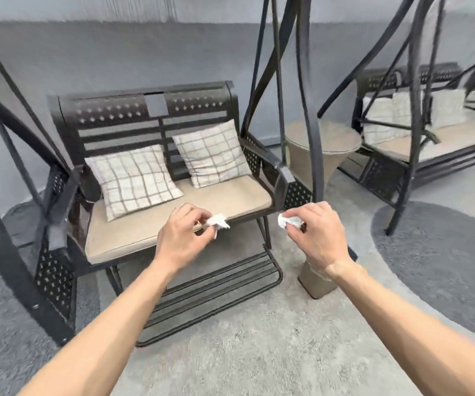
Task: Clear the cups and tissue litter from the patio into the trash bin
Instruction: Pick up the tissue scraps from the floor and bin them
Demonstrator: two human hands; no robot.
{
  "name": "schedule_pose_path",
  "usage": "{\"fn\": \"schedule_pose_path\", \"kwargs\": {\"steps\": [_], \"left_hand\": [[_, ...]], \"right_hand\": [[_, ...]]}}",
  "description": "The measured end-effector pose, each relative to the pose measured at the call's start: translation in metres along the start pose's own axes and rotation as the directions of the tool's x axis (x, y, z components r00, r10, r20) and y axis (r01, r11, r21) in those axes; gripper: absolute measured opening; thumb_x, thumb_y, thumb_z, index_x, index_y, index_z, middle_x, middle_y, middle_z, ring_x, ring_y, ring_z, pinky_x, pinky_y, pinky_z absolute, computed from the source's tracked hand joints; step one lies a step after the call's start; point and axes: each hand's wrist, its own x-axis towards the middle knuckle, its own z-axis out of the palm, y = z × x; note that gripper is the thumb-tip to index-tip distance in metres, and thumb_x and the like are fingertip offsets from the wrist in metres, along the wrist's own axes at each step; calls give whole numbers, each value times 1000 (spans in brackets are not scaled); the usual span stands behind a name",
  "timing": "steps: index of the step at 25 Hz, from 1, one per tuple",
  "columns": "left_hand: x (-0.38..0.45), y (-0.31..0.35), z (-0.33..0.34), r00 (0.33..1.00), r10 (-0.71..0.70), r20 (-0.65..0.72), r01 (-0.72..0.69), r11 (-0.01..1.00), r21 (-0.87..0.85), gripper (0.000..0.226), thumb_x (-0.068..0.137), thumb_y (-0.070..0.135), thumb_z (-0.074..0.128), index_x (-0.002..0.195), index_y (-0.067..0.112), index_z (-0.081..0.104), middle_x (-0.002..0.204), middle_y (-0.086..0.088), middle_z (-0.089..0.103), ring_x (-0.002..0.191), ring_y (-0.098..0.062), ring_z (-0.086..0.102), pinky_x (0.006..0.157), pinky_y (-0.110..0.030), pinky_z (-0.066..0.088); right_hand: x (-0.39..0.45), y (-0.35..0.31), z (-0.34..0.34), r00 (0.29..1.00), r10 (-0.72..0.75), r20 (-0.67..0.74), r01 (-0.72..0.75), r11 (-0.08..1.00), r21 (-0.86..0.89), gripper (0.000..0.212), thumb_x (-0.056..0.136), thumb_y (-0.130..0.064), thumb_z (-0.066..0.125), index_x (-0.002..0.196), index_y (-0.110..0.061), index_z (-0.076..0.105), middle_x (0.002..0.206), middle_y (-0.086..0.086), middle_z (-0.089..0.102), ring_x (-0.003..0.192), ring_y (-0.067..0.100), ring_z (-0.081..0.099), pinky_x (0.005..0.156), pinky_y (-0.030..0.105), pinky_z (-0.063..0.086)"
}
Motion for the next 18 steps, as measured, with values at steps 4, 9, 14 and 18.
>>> {"fn": "schedule_pose_path", "kwargs": {"steps": [4, 9, 14, 18], "left_hand": [[18, 24, 21, 993, 116, 19, -114, 988, -104, 15, 77, 18, 79, 88, 15, 70, 83, 3, 64, 76, -16, 55, 67, -34, 48], [34, 69, 67, 974, 198, 114, -169, 960, -224, 15, 79, 20, 79, 90, 14, 72, 87, 1, 65, 84, -18, 56, 72, -31, 44], [57, 124, 127, 935, 308, 176, -248, 923, -295, 15, 80, 22, 78, 90, 14, 71, 86, 6, 61, 82, -15, 51, 68, -29, 39], [82, 172, 186, 904, 377, 203, -306, 900, -309, 15, 79, 18, 78, 91, 13, 71, 87, 2, 63, 82, -22, 55, 73, -40, 48]], "right_hand": [[-18, 14, -26, 995, 82, -58, -87, 991, -97, 16, 71, -19, 79, 85, -24, 75, 81, -5, 70, 83, 25, 58, 69, 41, 48], [-43, 50, -62, 973, 202, -112, -218, 964, -152, 13, 74, -19, 77, 87, -22, 75, 82, -4, 69, 85, 25, 58, 72, 44, 46], [-65, 110, -97, 937, 295, -189, -330, 924, -194, 13, 74, -17, 78, 86, -21, 75, 80, -4, 69, 83, 25, 57, 72, 45, 46], [-68, 180, -119, 914, 350, -204, -391, 895, -217, 14, 74, -18, 78, 88, -22, 74, 83, -5, 69, 85, 24, 58, 73, 44, 45]]}}
